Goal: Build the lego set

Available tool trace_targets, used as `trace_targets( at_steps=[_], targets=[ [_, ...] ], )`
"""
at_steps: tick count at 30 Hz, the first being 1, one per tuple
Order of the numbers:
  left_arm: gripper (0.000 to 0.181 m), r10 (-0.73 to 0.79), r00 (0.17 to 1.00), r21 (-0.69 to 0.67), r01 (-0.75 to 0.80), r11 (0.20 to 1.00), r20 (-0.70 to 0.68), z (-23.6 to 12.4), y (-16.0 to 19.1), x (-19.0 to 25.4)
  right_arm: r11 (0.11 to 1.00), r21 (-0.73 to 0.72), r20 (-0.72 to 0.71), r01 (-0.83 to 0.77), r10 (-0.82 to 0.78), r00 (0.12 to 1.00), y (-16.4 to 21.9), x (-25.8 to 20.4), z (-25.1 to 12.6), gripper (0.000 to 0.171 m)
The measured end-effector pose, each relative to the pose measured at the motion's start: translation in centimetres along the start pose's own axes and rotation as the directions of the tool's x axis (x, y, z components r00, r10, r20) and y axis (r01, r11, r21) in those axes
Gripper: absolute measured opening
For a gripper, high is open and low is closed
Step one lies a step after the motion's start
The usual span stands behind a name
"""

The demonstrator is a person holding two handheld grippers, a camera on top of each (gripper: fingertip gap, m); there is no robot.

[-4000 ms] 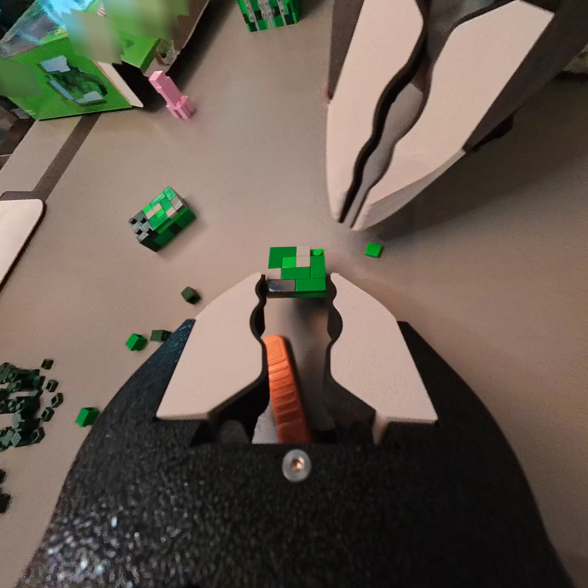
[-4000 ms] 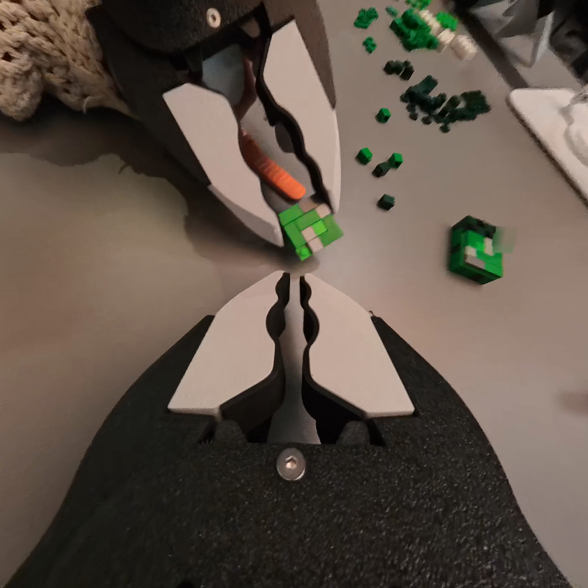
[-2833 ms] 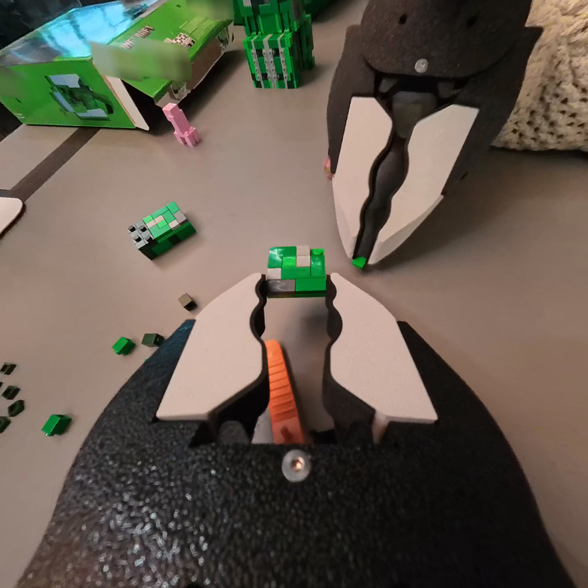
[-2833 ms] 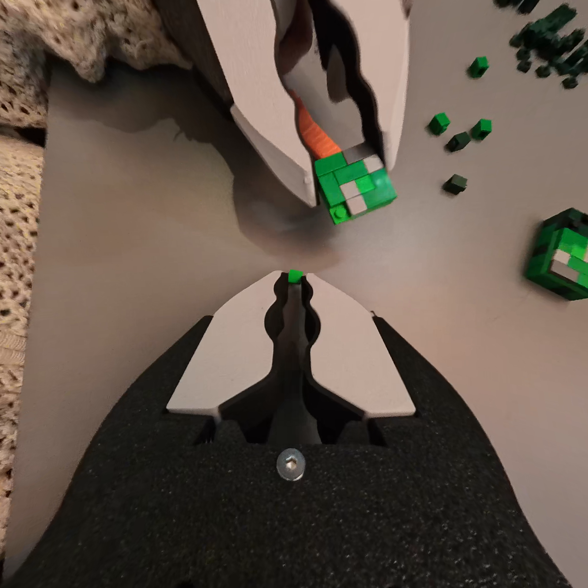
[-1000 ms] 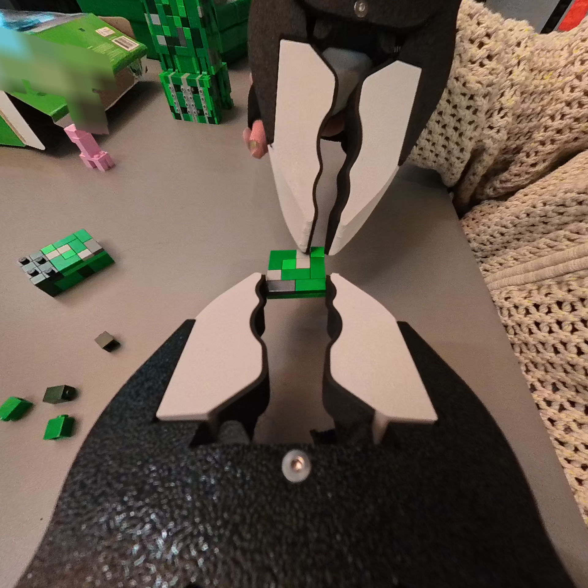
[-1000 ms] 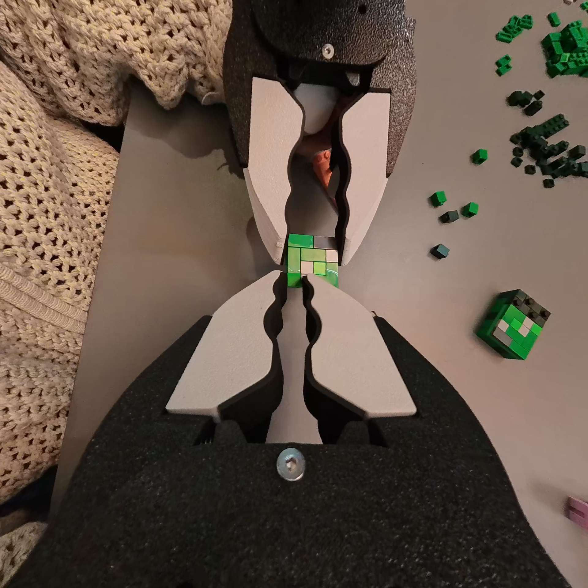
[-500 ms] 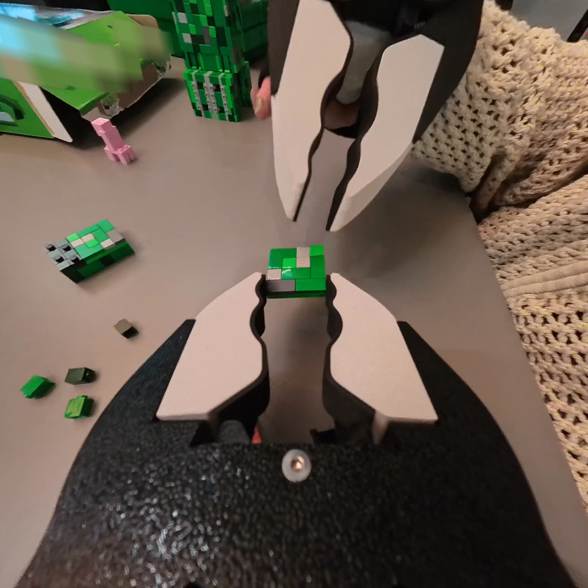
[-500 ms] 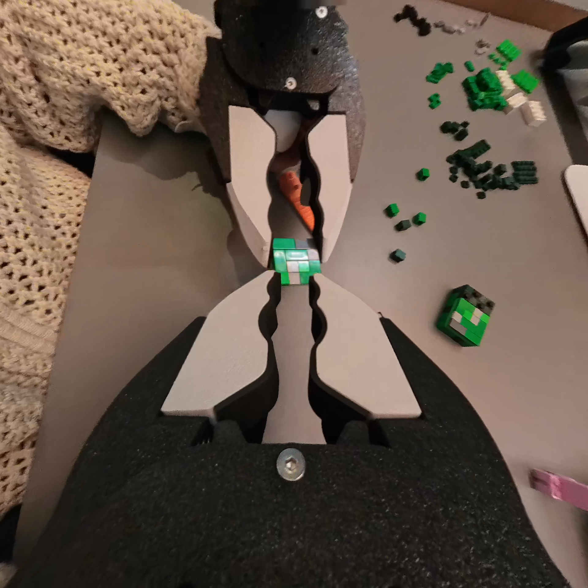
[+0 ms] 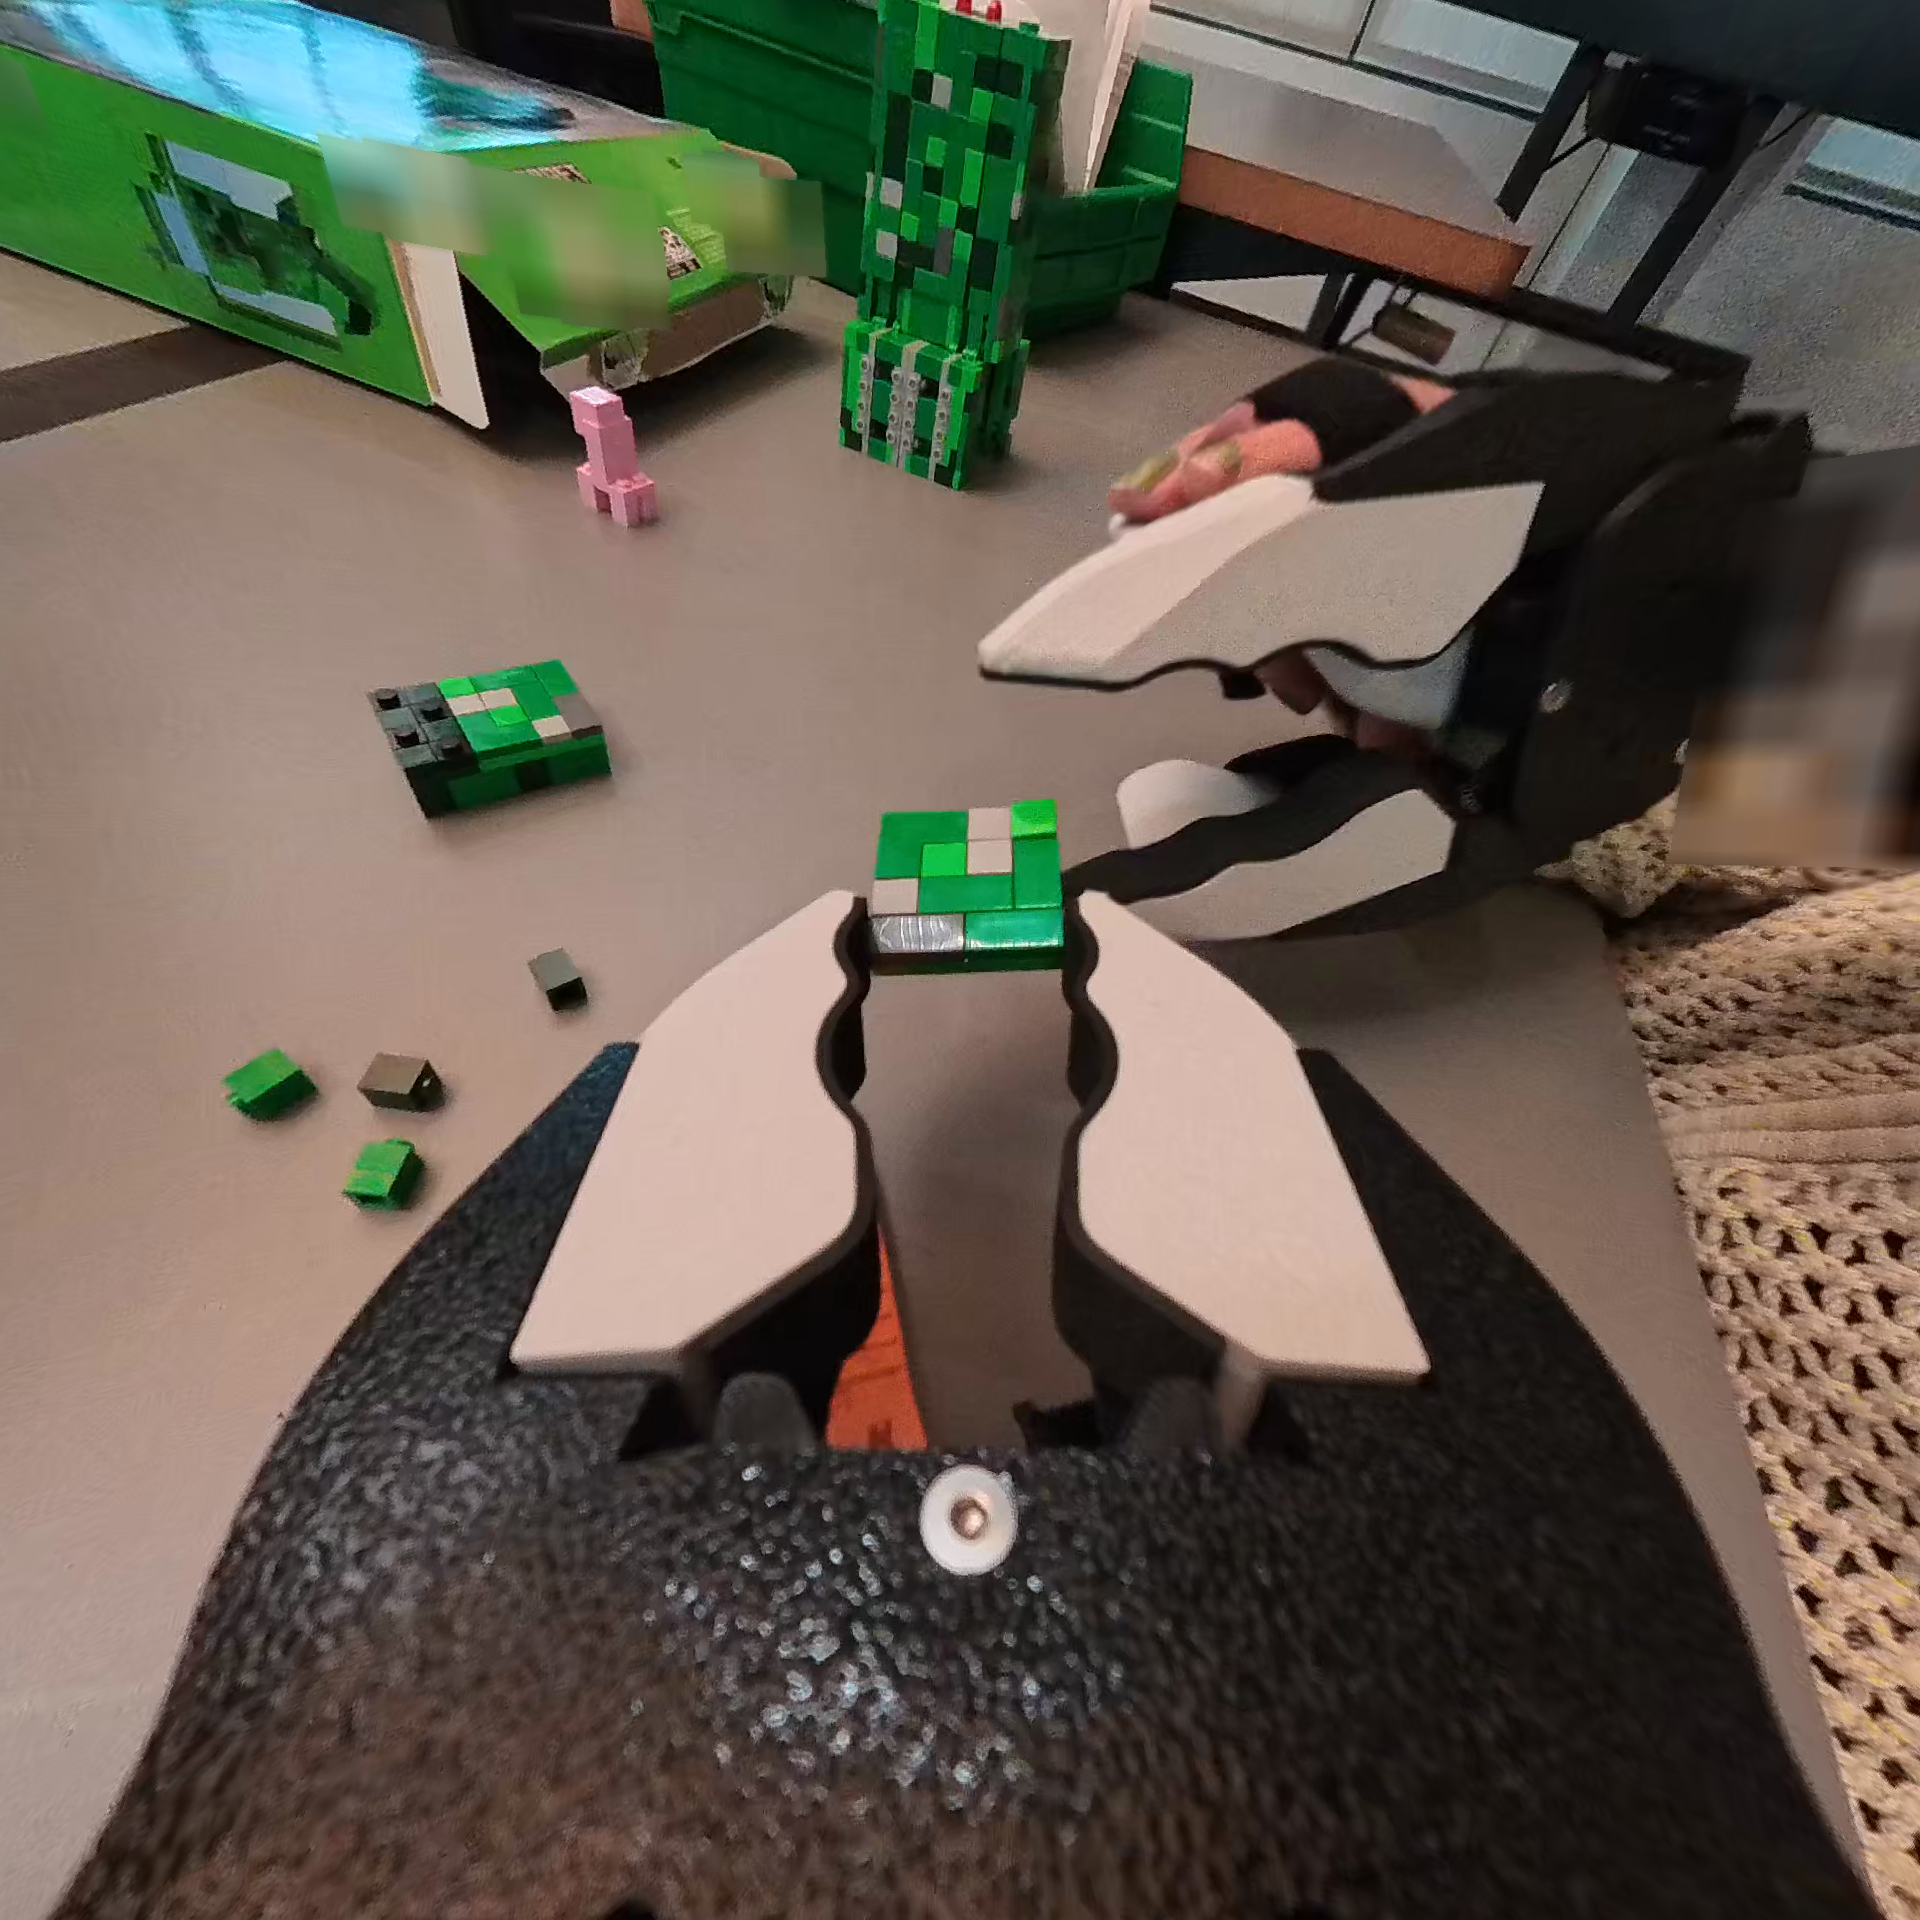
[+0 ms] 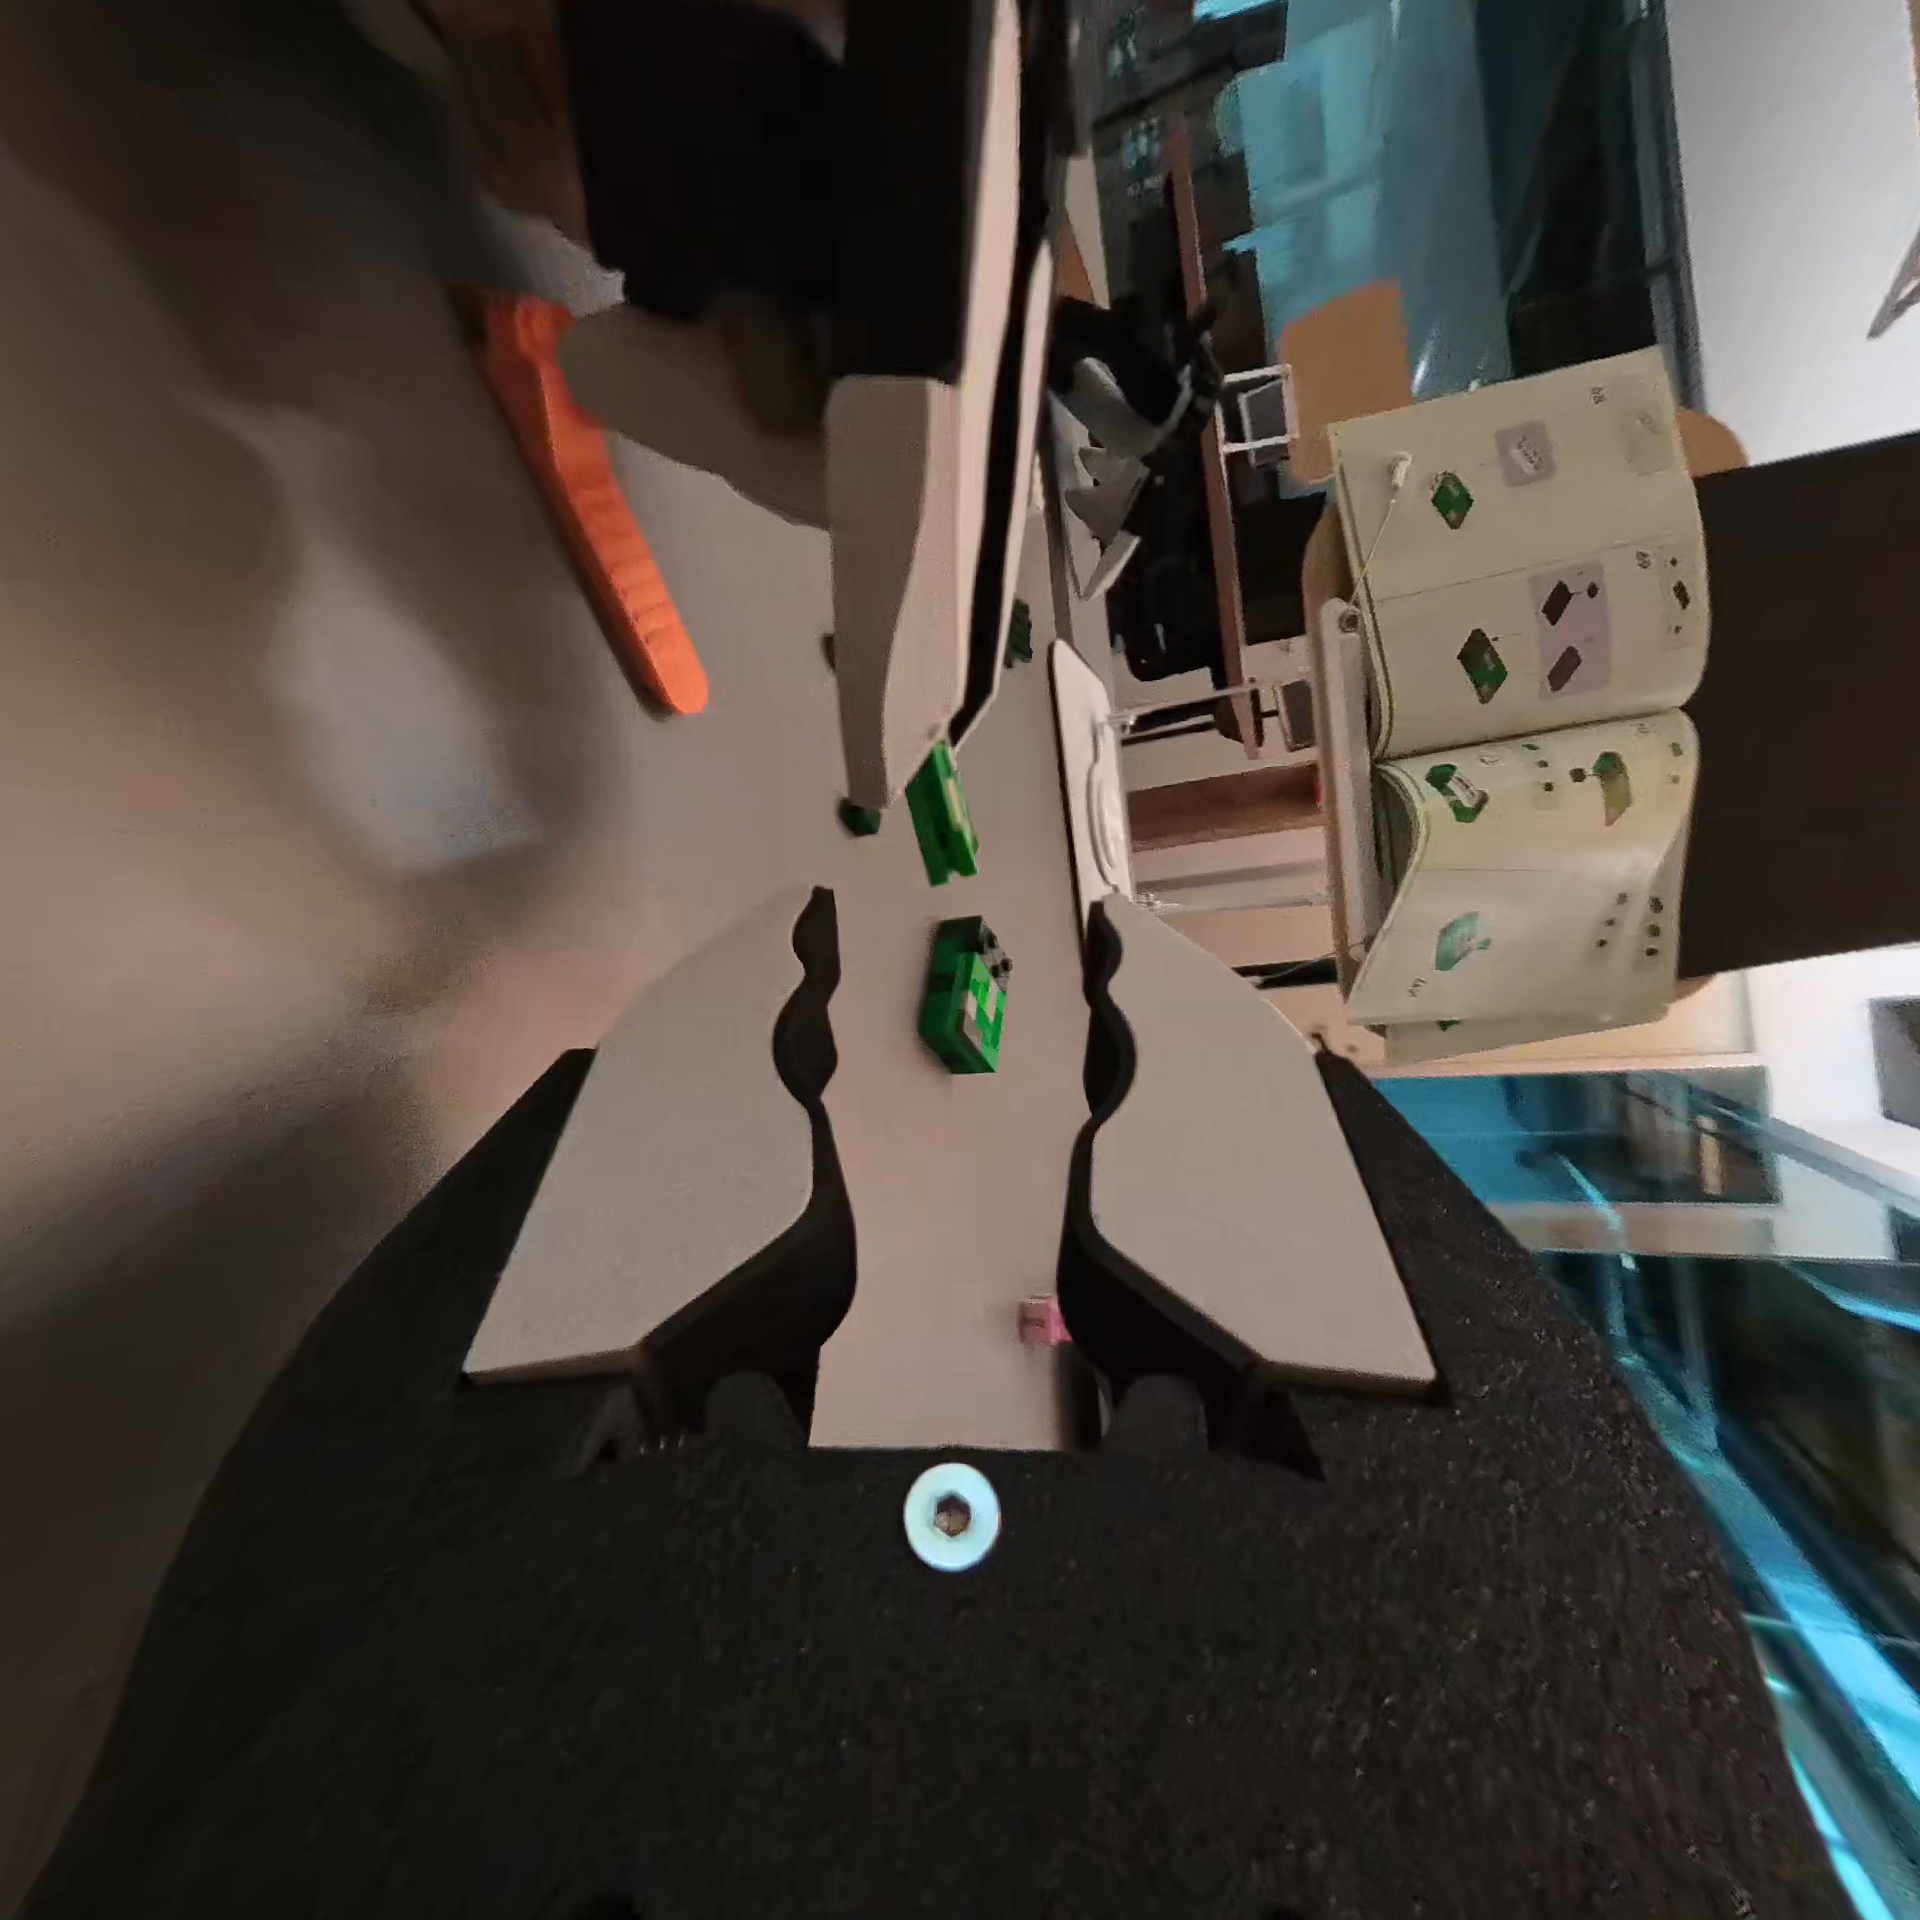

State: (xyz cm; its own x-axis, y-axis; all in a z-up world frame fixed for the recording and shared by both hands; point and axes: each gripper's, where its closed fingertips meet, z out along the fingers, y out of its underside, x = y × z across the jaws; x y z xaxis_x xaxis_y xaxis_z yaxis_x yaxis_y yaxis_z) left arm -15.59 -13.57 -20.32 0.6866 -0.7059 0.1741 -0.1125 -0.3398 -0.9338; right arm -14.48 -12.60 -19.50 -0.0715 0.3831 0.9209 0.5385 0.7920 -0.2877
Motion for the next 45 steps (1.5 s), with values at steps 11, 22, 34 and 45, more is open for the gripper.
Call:
trace_targets(
  at_steps=[11,22,34,45],
  targets=[
    [0.035,-0.002,1.0,-0.006,0.002,1.0,-0.012,0.1,0.1,0.2,0.985,-0.064,-0.045,0.16,-0.163,0.986,0.3,-0.3,1.2,0.027],
    [0.035,0.005,1.0,-0.015,-0.005,1.0,-0.016,0.2,0.2,0.4,0.963,-0.083,-0.079,0.258,-0.264,0.961,0.1,-0.3,1.5,0.017],
    [0.035,0.021,1.0,-0.031,-0.021,0.999,-0.005,0.4,0.5,0.3,0.953,-0.124,-0.119,0.275,-0.289,0.95,0.3,0.2,1.4,0.006],
    [0.035,0.025,1.0,-0.064,-0.024,0.998,0.018,0.6,0.9,0.0,0.879,-0.159,-0.162,0.45,-0.473,0.866,0.2,0.2,1.6,0.006]
  ],
)
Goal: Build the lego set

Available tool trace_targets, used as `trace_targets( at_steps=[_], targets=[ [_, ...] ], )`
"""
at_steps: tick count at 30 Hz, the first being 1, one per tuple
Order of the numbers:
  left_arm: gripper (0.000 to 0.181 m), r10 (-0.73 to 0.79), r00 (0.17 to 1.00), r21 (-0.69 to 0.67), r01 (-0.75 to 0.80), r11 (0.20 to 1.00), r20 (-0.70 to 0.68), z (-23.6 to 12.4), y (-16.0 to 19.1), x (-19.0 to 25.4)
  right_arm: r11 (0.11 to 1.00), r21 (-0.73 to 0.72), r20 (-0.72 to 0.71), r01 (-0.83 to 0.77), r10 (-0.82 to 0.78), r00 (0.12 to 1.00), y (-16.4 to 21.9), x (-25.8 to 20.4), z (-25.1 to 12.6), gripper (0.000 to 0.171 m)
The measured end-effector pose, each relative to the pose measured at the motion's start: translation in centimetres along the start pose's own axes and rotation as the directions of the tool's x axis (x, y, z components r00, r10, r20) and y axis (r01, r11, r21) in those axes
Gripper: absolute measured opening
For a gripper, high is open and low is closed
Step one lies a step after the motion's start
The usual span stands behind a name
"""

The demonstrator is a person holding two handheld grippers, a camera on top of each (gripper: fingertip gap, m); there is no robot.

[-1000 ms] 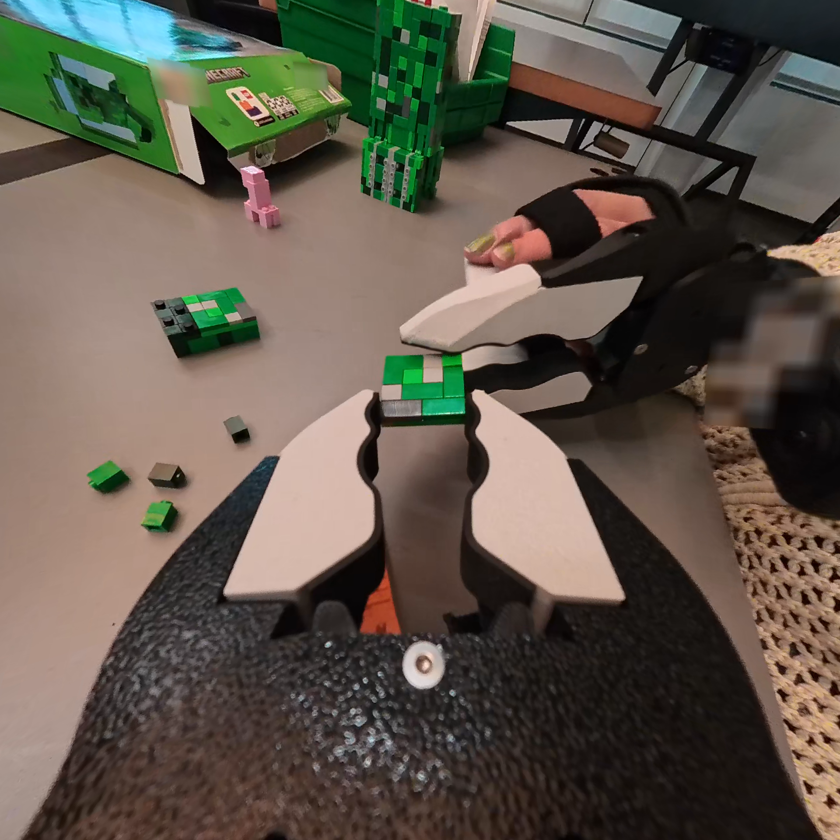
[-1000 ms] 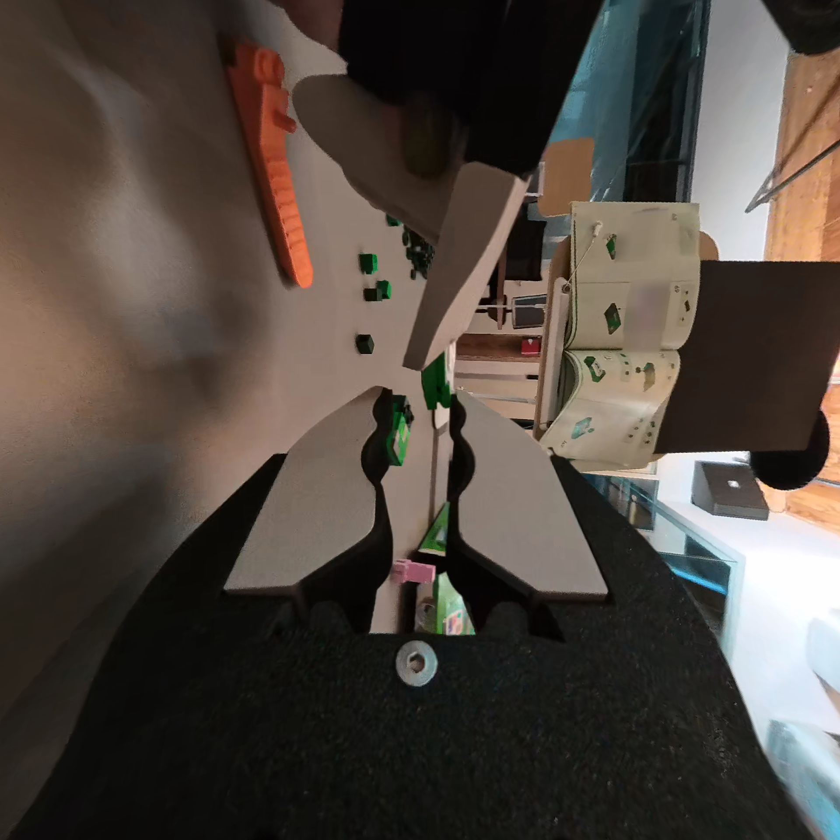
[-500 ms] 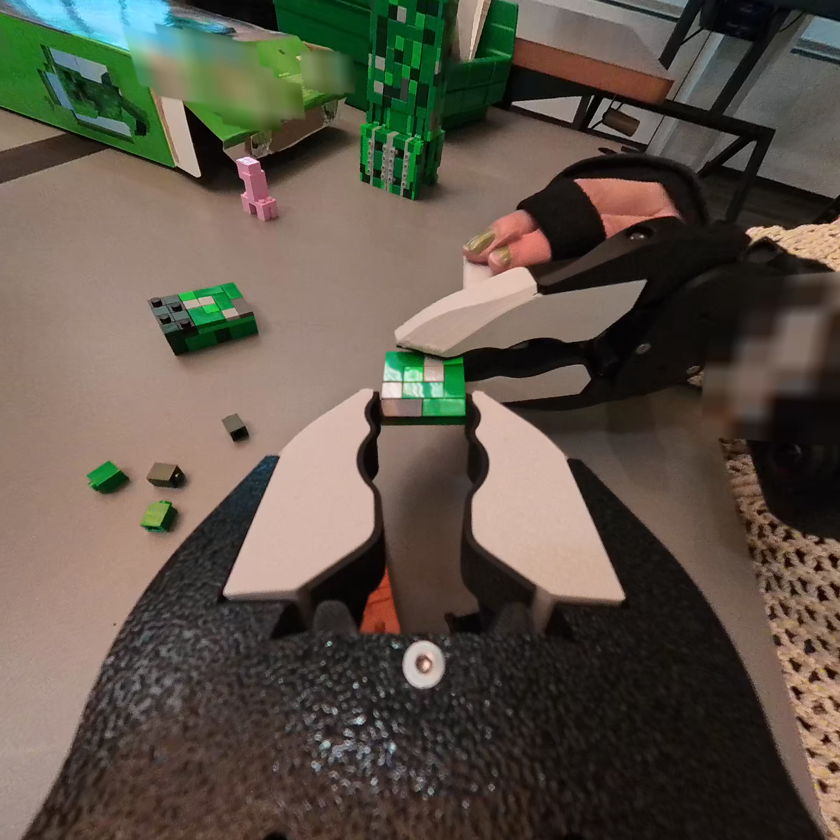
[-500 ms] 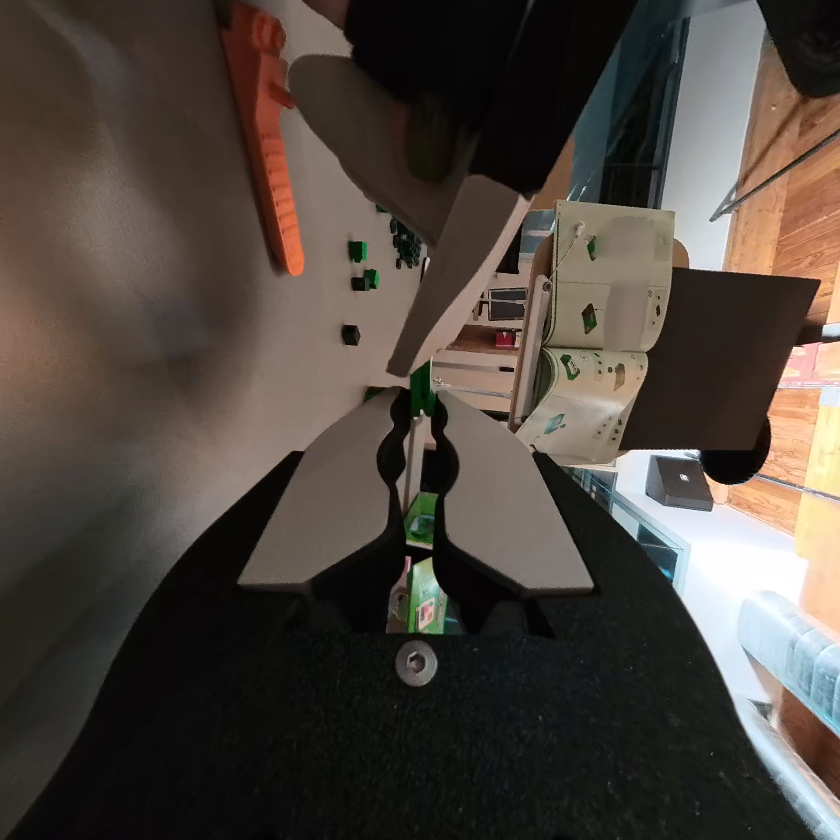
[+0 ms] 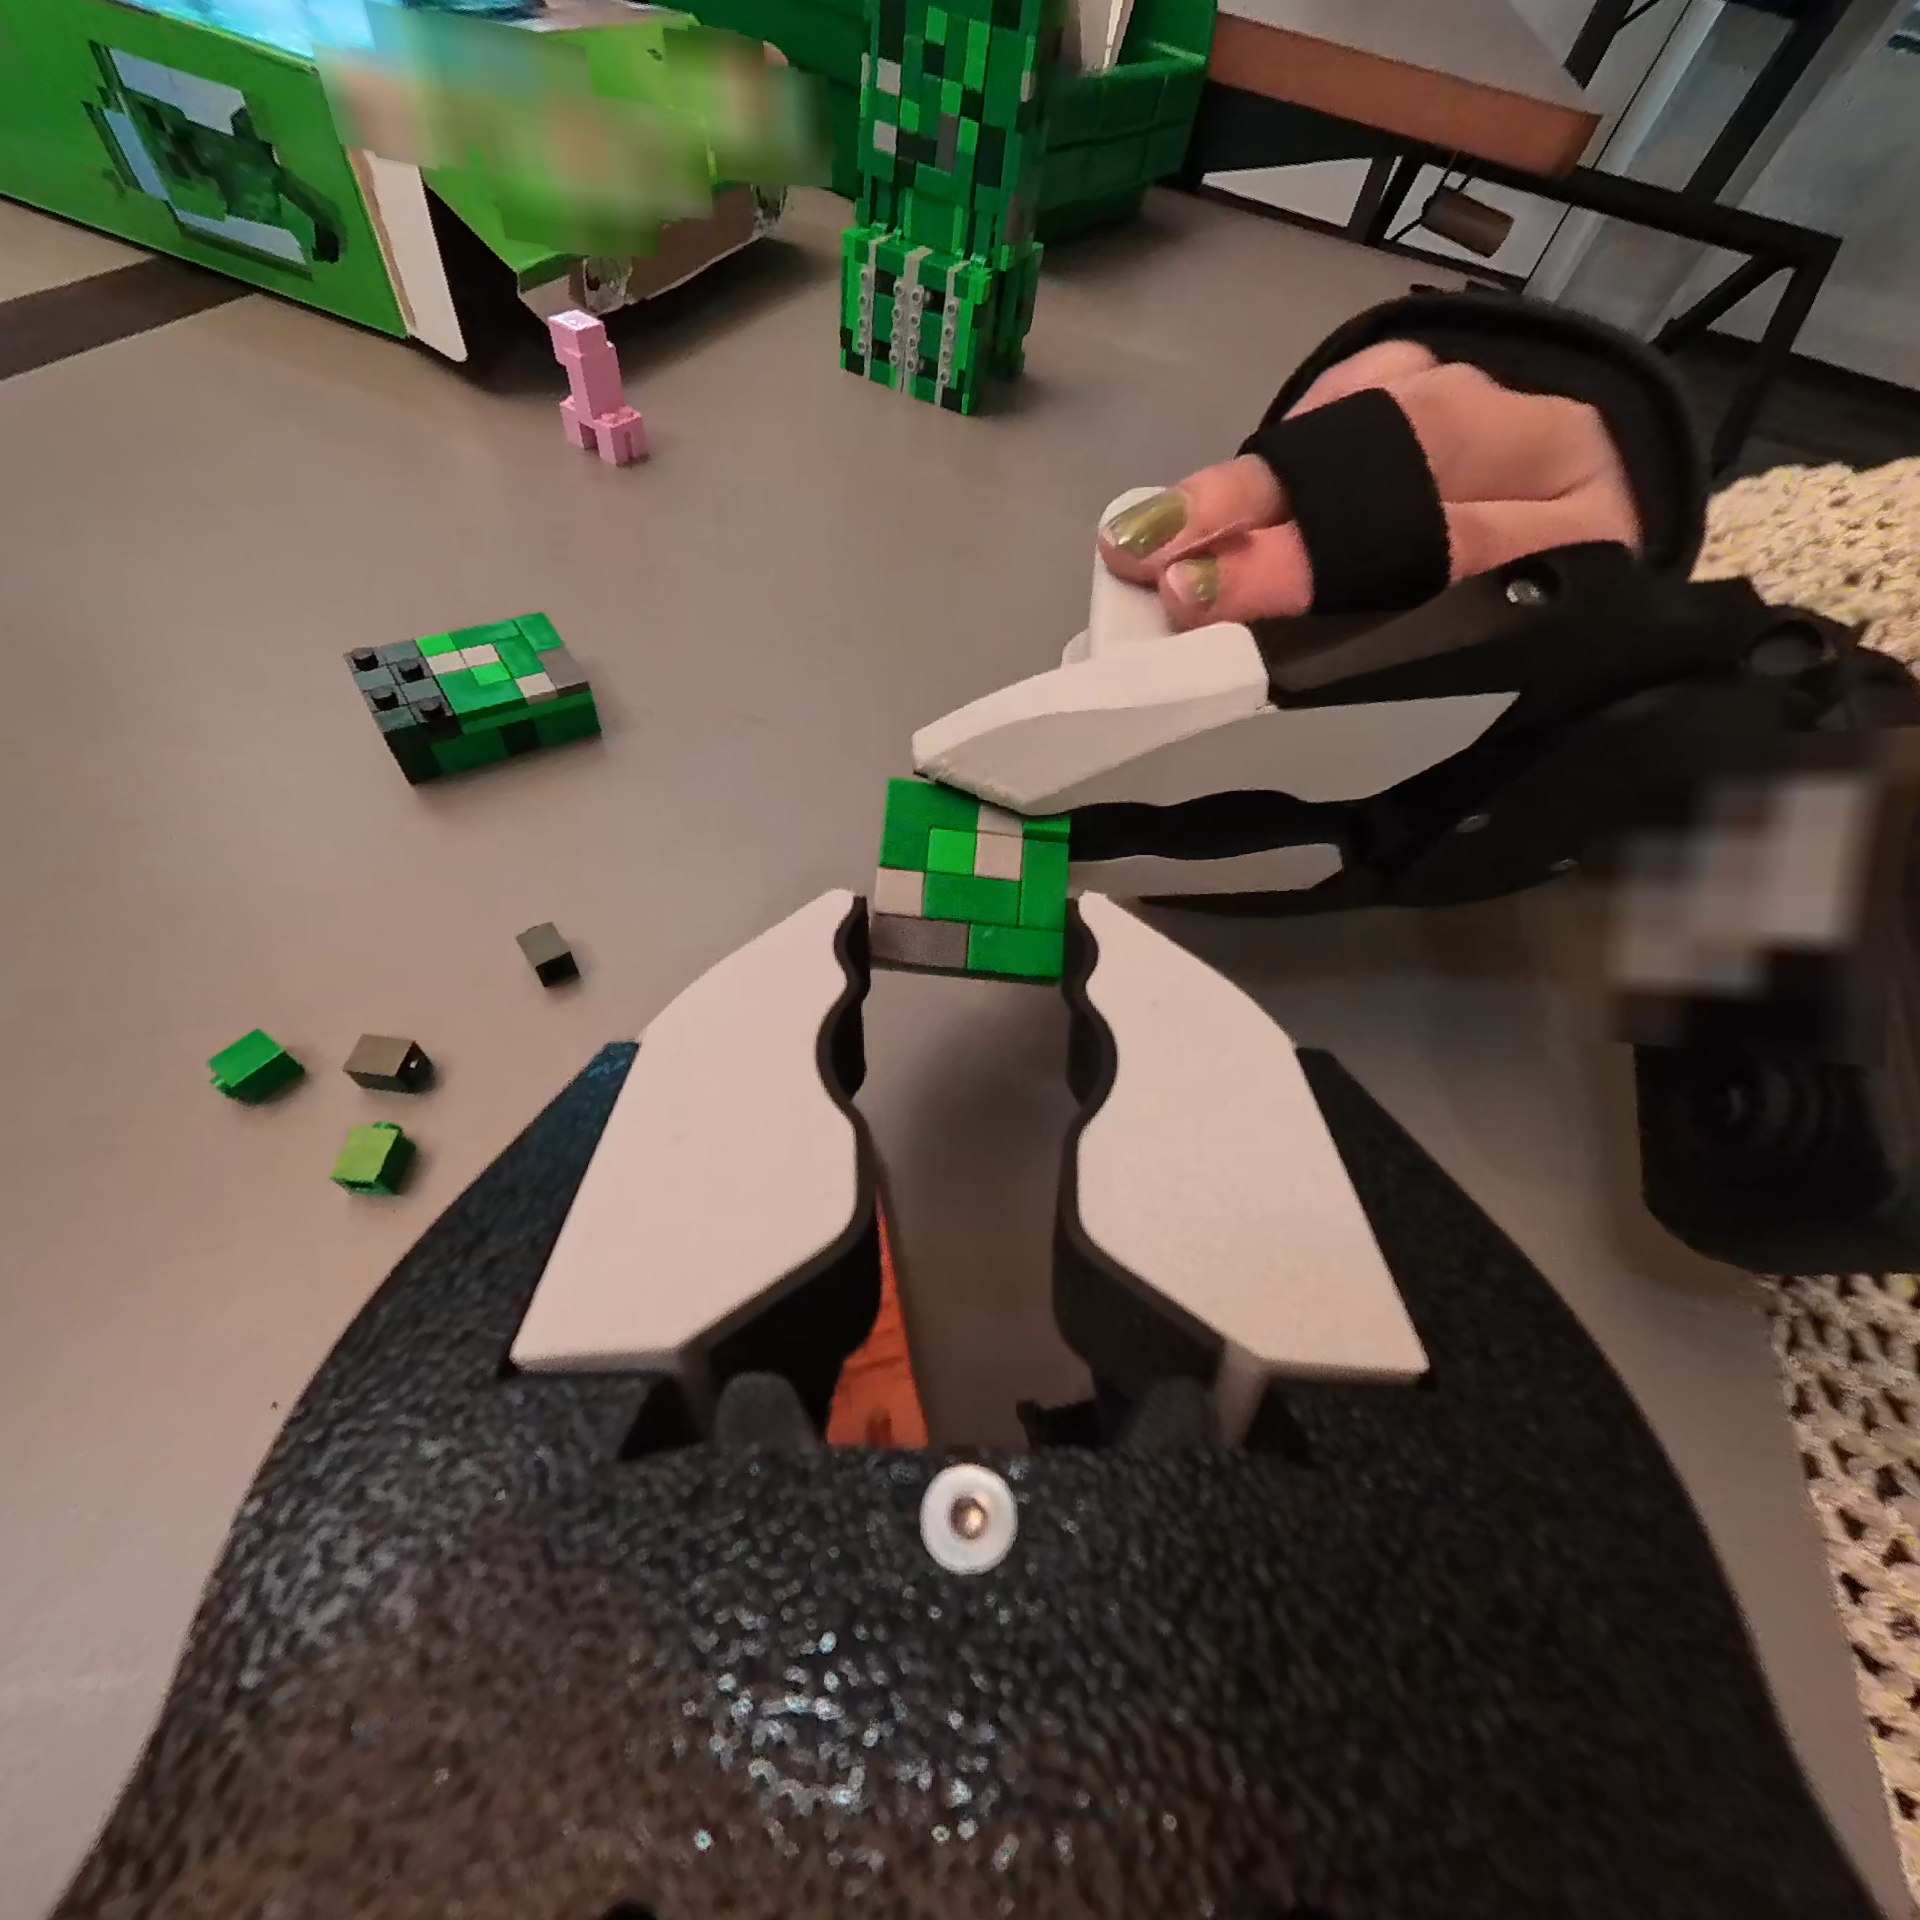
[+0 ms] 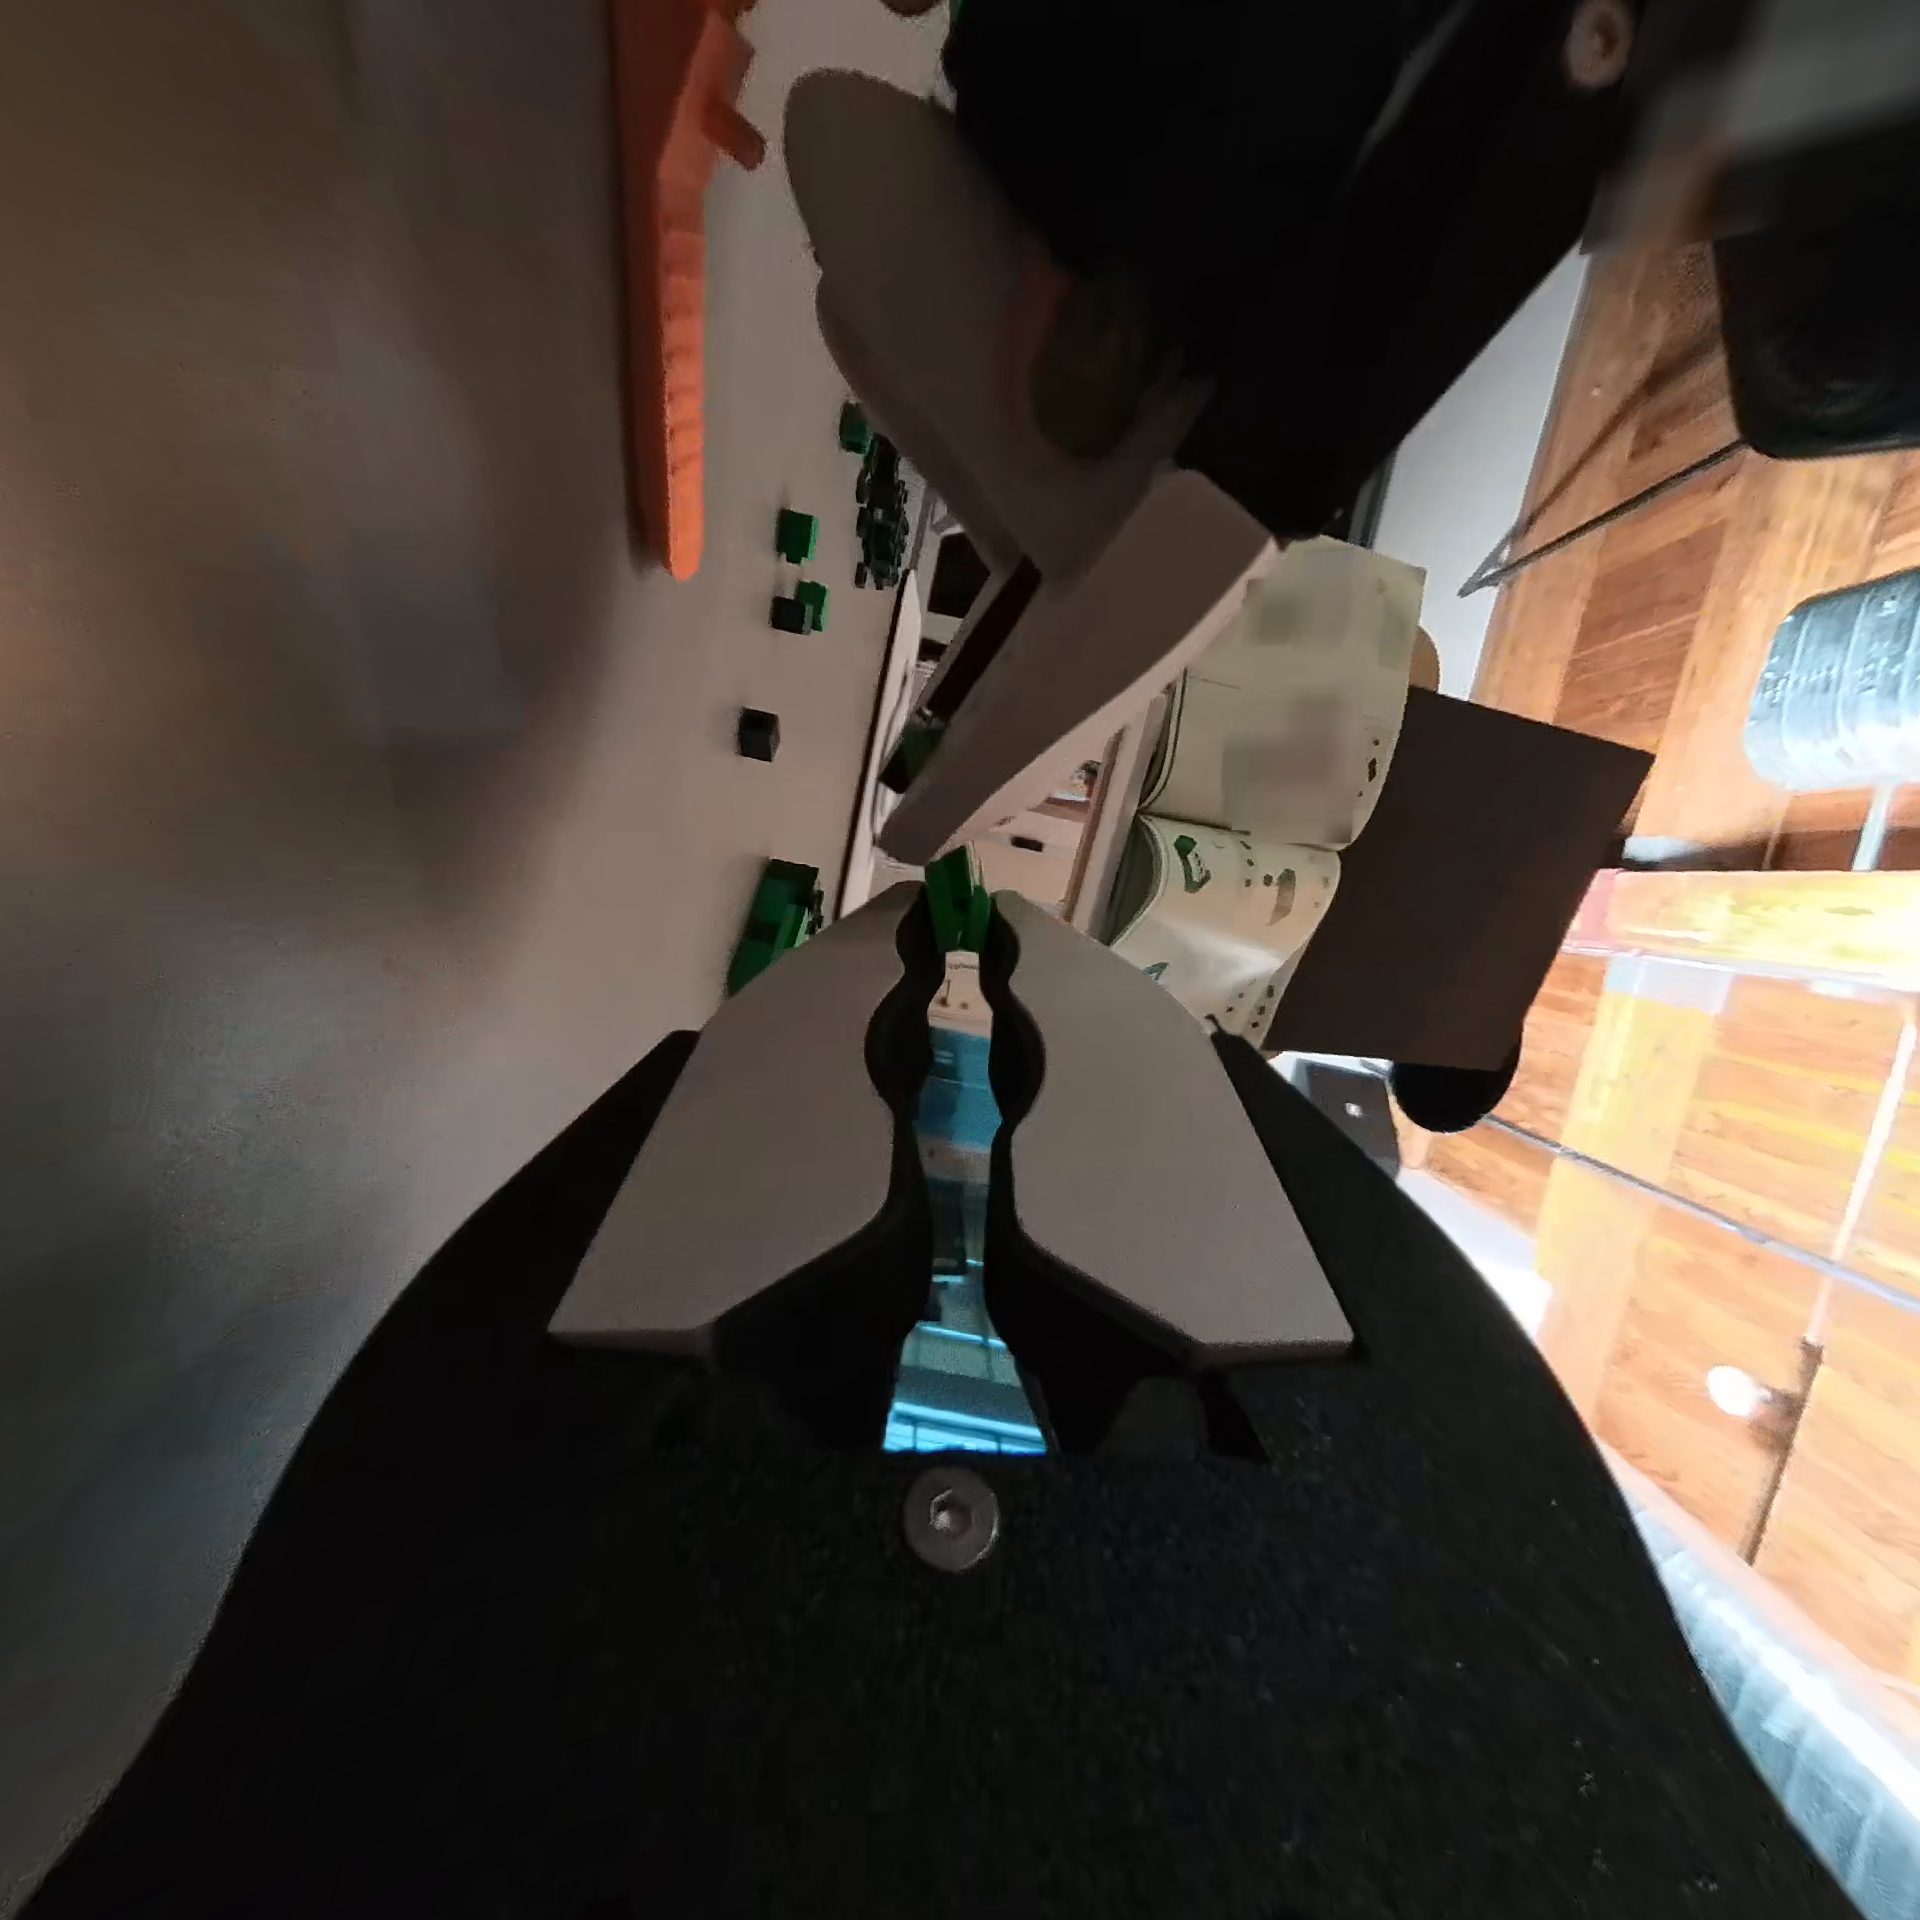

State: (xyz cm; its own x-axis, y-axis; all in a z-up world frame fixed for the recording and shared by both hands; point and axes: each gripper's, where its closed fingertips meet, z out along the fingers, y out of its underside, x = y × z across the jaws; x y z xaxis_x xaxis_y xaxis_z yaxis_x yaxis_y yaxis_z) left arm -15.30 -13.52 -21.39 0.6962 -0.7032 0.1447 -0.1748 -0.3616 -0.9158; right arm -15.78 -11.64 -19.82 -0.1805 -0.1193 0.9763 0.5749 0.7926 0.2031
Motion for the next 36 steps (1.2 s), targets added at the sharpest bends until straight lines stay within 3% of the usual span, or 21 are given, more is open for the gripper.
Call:
trace_targets(
  at_steps=[3,6,8,13,18,23,28,36],
  targets=[
    [0.035,0.004,1.0,0.006,-0.004,1.0,0.005,0.0,-0.1,0.0,0.999,0.007,0.027,-0.05,0.05,0.998,0.1,-0.2,0.1,0.006],
    [0.047,0.042,0.998,0.075,-0.046,0.996,0.056,-0.5,-1.2,-0.5,0.966,0.017,0.153,-0.258,0.253,0.955,0.0,-0.7,0.2,0.006],
    [0.061,0.169,0.971,0.055,-0.181,0.982,0.169,-1.0,-1.5,-1.3,0.921,0.012,0.254,-0.389,0.374,0.892,-0.3,-1.3,0.2,0.006],
    [0.045,0.563,0.764,-0.056,-0.577,0.815,0.316,-1.2,-2.1,-0.4,0.838,-0.025,0.388,-0.545,0.51,0.767,-0.6,-2.2,0.1,0.006],
    [0.043,0.591,0.749,-0.083,-0.597,0.798,0.299,-1.0,-1.8,-0.1,0.791,-0.051,0.448,-0.61,0.563,0.694,-0.8,-2.9,-0.2,0.006],
    [0.041,0.656,0.685,-0.113,-0.66,0.743,0.315,-1.3,-1.8,0.1,0.786,-0.079,0.449,-0.613,0.577,0.682,0.0,-3.1,-0.1,0.006],
    [0.04,0.668,0.68,-0.141,-0.661,0.737,0.302,-1.1,-1.4,-0.1,0.755,-0.068,0.477,-0.652,0.599,0.643,0.3,-2.6,-0.8,0.006],
    [0.007,0.767,0.594,-0.181,-0.749,0.637,0.243,0.0,-0.5,1.3,0.732,-0.053,0.536,-0.679,0.594,0.599,-0.8,-2.6,-1.7,0.006]
  ],
)
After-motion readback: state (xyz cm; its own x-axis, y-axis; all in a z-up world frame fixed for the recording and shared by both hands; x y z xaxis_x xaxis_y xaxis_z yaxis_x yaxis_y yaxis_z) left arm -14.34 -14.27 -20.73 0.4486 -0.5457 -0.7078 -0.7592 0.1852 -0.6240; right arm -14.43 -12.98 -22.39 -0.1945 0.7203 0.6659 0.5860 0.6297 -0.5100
